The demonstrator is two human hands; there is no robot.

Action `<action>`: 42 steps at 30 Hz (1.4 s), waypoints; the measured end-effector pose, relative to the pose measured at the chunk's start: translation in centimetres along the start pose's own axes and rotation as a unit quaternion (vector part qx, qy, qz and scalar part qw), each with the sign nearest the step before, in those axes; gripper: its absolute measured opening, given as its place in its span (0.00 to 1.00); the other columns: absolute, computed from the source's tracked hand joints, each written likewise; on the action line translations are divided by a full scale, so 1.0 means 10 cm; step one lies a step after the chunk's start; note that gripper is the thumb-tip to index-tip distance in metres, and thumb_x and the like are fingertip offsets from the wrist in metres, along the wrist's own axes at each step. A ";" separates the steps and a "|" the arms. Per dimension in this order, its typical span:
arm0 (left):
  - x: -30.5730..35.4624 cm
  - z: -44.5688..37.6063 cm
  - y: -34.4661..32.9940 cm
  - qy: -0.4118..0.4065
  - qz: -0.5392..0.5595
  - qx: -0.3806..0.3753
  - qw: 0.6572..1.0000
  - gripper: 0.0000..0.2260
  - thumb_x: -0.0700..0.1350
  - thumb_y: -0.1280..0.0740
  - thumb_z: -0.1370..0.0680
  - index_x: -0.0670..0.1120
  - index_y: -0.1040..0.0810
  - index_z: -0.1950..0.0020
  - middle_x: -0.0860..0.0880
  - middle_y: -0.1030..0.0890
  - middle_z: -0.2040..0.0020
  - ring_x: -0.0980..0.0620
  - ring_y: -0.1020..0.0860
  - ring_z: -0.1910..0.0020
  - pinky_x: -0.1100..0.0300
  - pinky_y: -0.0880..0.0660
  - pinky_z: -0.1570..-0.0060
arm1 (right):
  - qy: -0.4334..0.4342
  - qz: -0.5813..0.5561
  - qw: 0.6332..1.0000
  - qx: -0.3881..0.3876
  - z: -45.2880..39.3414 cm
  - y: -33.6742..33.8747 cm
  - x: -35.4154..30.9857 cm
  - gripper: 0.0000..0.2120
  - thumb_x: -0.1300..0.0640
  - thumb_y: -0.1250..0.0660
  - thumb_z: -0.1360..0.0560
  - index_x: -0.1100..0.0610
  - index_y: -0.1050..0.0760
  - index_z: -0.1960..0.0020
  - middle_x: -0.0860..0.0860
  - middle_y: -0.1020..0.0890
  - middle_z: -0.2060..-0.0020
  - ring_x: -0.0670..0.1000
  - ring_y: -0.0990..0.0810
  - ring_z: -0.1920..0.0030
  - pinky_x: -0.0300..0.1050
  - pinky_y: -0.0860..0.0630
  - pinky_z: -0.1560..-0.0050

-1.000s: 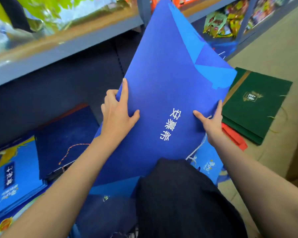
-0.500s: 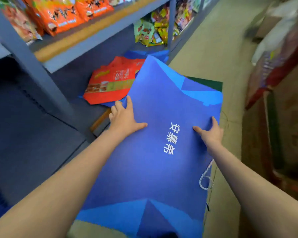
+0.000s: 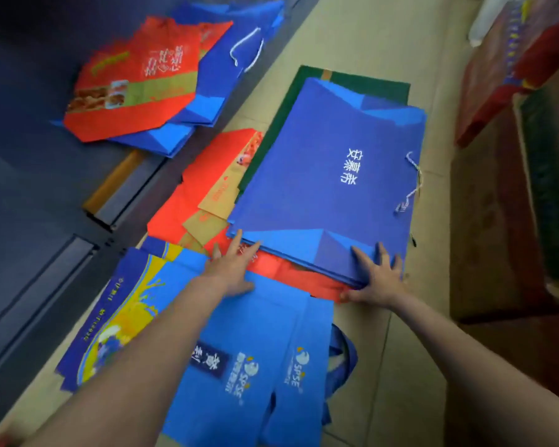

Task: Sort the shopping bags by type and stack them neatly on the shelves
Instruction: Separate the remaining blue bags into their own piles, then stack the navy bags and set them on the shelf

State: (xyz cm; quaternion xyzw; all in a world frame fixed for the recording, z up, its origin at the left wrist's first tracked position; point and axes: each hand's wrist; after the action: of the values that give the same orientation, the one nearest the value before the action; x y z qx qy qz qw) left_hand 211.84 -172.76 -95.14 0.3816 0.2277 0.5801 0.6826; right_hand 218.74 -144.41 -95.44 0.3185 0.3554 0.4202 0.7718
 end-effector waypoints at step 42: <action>-1.29 1.17 0.69 0.134 0.084 0.429 0.889 0.23 0.37 0.38 0.31 0.41 0.28 0.35 0.39 0.30 0.34 0.38 0.31 0.37 0.44 0.35 0.41 | 0.236 -0.222 0.945 0.048 -0.22 0.14 -2.97 0.32 0.54 0.29 0.28 0.54 0.38 0.28 0.62 0.36 0.33 0.58 0.36 0.32 0.44 0.37 0.36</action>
State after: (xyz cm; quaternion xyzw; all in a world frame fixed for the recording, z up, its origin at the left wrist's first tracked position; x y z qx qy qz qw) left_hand 213.53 -187.95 -84.38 0.5738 0.5110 0.5264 0.3641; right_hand 204.60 -169.35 -87.19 0.1601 0.6087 0.2841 0.7233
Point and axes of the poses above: each hand's wrist, its own z-axis away from the middle knuckle, its own y-axis out of the back of the hand, x = y × z
